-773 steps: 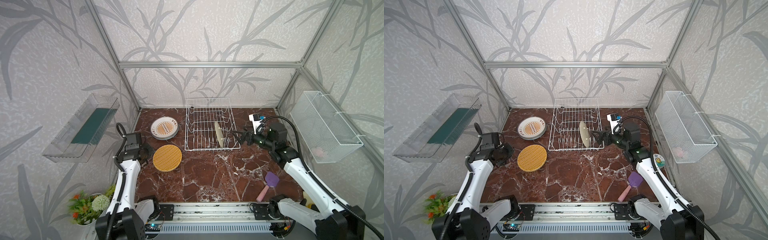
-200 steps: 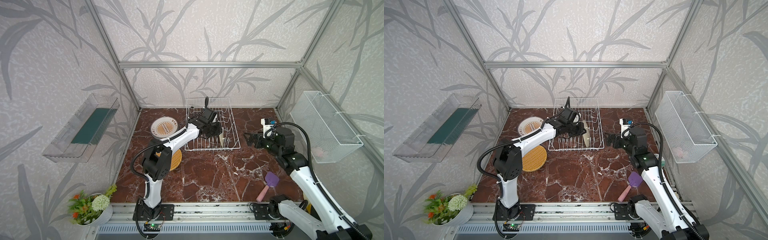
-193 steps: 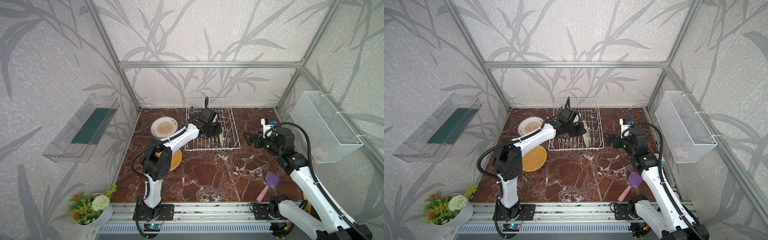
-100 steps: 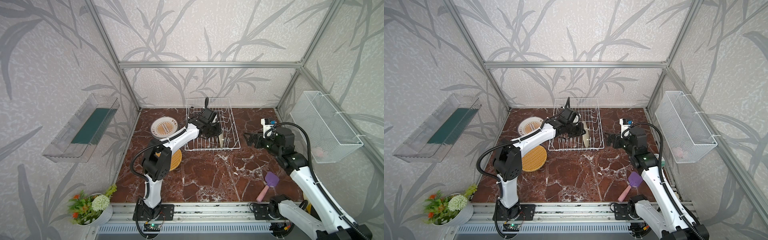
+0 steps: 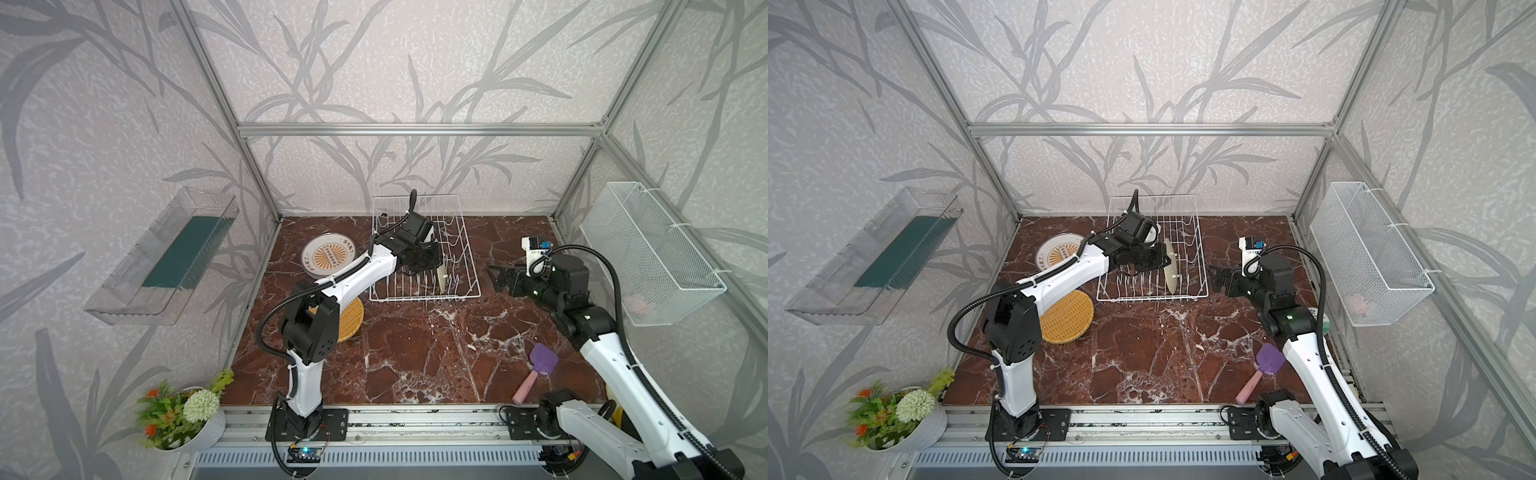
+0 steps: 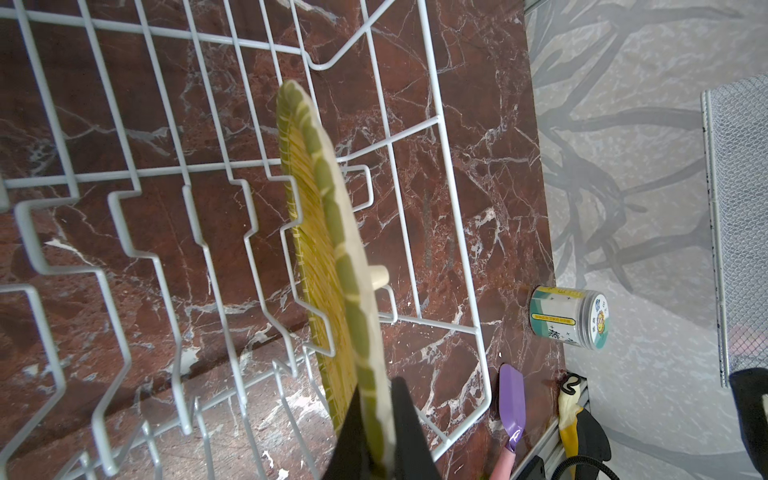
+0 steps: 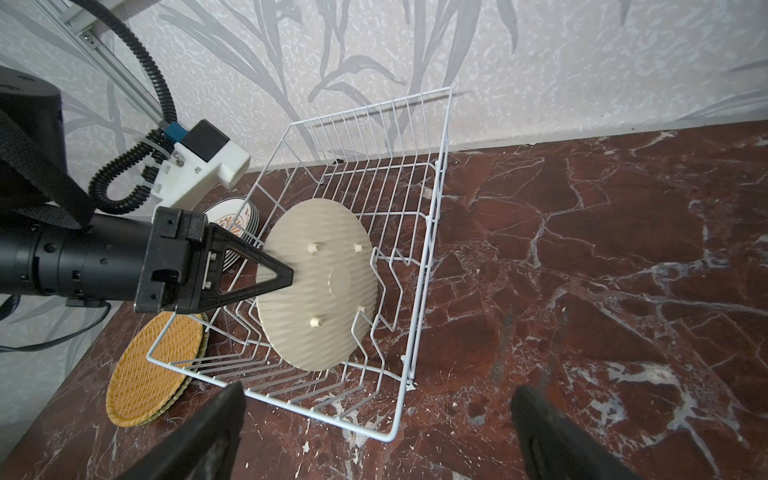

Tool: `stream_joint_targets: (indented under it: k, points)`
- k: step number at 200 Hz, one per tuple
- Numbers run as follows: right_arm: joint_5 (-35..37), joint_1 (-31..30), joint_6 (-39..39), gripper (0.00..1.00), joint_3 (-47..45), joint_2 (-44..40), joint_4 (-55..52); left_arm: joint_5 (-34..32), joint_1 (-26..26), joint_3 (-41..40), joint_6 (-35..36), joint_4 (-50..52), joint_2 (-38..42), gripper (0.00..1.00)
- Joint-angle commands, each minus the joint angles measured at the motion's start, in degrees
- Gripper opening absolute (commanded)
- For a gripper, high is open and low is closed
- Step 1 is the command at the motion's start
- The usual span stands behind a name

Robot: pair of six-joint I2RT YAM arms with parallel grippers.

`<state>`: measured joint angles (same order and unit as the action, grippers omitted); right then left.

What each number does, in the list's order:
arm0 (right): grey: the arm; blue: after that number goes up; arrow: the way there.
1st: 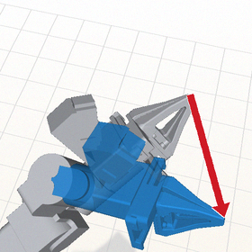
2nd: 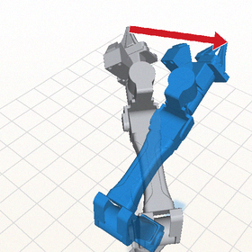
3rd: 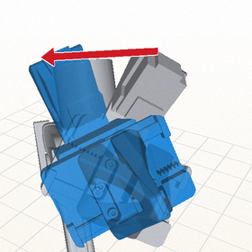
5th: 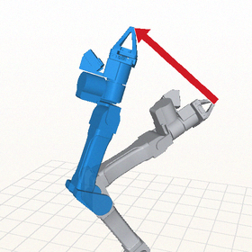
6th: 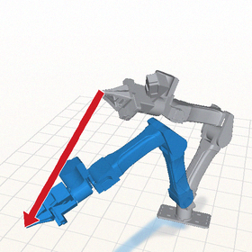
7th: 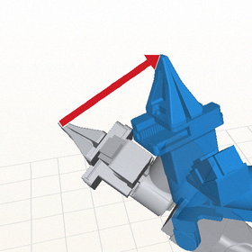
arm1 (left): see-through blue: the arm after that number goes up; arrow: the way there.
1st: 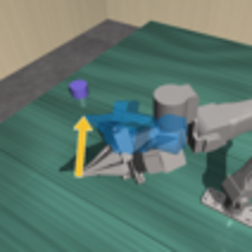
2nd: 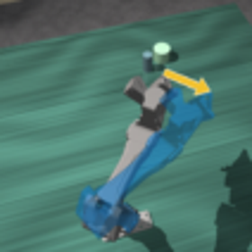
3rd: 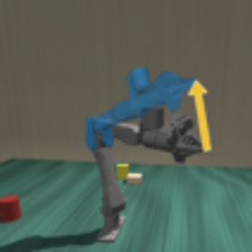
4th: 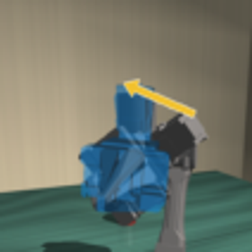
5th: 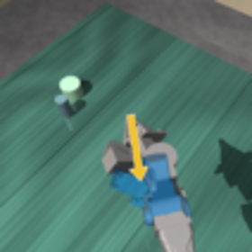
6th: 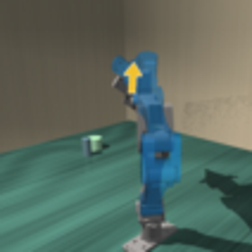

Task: Unload the plates from the dish rack
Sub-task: Pick up a plate from the dish rack.

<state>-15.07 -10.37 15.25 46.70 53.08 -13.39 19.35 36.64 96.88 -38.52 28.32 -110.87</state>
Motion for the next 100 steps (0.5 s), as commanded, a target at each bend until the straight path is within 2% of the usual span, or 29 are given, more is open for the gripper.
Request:
stream_joint_targets:
  k: [1,100]
  points:
    - [-0.7,0.35,0.53,0.99,0.31,-0.96,0.64,-1.29,0.1,2.91,1.02,0.6,3.73,0.0]
    - [-0.4,0.35,1.27,0.99,1.34,-1.5,0.04,-2.65,0.23,5.66,2.6,2.95,6.78,0.0]
